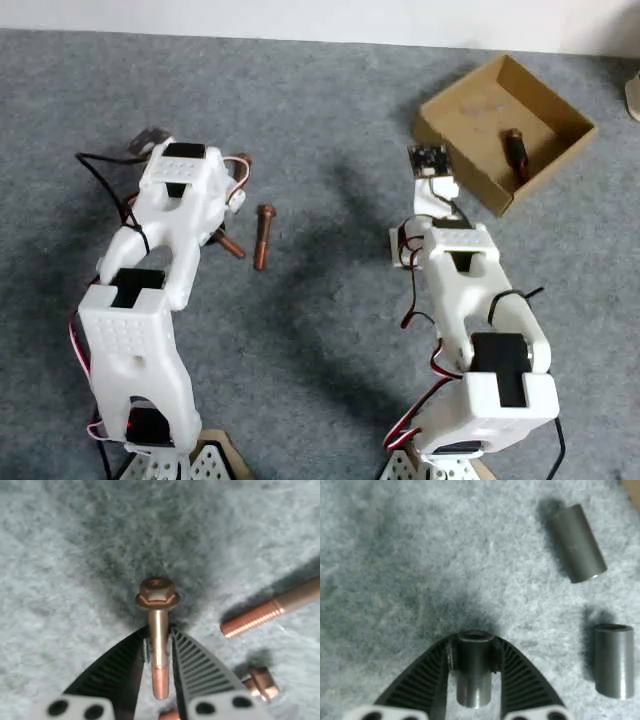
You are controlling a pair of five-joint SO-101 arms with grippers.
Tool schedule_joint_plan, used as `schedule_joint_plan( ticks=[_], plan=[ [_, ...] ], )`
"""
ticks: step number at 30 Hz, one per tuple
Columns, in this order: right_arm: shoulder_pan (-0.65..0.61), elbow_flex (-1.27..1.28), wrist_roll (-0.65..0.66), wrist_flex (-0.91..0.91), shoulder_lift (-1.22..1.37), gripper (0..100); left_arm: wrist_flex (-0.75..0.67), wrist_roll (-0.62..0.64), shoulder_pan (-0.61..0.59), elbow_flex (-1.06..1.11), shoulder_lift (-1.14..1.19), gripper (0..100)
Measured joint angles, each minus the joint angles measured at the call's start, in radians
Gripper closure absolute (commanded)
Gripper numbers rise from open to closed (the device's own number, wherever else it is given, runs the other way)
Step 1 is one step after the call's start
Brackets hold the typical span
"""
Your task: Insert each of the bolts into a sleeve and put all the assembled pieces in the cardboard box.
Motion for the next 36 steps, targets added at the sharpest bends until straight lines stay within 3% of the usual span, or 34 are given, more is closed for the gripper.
schedule_joint_plan(
  ticks=[11,16,22,27,36],
  plan=[
    [-0.006,0.381,0.002,-0.273,-0.364,99.5,-0.005,-0.097,-0.002,-0.006,-0.025,99],
    [-0.006,0.477,0.002,-0.304,-0.448,99.5,-0.005,-0.144,-0.008,-0.006,-0.074,100],
    [-0.006,0.477,0.002,-0.310,-0.468,99.5,-0.005,-0.210,0.072,-0.003,-0.155,100],
    [-0.006,0.509,0.002,-0.419,-0.489,99.5,-0.005,-0.242,0.146,0.000,-0.241,100],
    [-0.052,0.701,0.002,-0.431,-0.770,99.5,-0.071,-0.321,0.199,0.000,-0.353,100]
  ],
)
